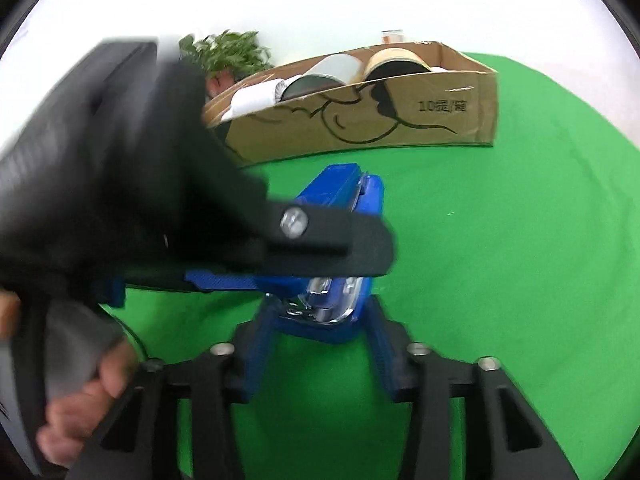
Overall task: Organize rigid objects
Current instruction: 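Grasp the blue stapler with both grippers and lift it, then carry the stapler into the box corner compartment and open both grippers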
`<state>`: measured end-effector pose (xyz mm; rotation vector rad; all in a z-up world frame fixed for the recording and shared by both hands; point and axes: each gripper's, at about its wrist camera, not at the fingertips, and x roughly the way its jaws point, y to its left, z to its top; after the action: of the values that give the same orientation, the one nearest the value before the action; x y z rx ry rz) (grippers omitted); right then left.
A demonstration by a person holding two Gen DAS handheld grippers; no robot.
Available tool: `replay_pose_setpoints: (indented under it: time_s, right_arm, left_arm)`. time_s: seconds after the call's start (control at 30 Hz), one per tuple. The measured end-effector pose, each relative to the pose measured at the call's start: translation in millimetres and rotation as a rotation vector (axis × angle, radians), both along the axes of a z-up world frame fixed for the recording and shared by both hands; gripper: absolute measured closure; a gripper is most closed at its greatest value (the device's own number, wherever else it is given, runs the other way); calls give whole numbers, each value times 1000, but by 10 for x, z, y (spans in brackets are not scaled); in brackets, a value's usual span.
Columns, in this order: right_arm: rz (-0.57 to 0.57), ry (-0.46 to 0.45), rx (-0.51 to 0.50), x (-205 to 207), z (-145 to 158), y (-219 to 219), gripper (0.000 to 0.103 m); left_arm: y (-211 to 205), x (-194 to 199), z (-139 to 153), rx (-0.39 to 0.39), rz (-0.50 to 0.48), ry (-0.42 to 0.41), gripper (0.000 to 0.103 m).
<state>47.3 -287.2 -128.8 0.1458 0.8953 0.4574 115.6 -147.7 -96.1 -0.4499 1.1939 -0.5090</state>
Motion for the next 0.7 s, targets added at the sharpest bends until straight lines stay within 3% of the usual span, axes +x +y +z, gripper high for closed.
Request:
replay_pose_setpoints:
  time_s: [0.03, 0.1, 0.17, 0.2, 0.27, 0.33, 0.4, 0.5, 0.6, 0.7]
  right_arm:
    - [4, -4, -8, -3, 2, 13, 63]
    - [2, -4, -11, -12, 7, 43, 62]
    - [7, -19, -24, -26, 9, 82, 58]
    - [6, -29, -42, -39, -1, 119, 54]
    - [6, -46, -49, 87, -17, 49, 35]
    - [-7, -73, -79, 74, -29, 120, 28]
    - [-49, -94, -125, 54, -60, 152, 28]
    - [-69, -111, -183, 69, -63, 163, 46]
    - [-49, -123, -239, 66, -70, 234, 46]
    - [-61, -100, -213, 81, -66, 220, 46]
  left_arm:
    - [10, -8, 7, 16, 4, -1, 25]
    - [38, -7, 7, 24, 5, 9, 28]
    - [107, 9, -11, -16, 3, 37, 28]
    - [138, 26, -29, -44, 5, 55, 28]
    - [162, 62, -75, -112, -29, 93, 28]
    - [145, 74, -112, -155, -75, 113, 28]
    - [150, 91, -121, -170, -90, 120, 27]
    - [196, 126, -138, -189, -80, 126, 27]
    - [215, 139, -111, -153, -63, 101, 27]
    - [196, 141, -72, -107, -59, 80, 27]
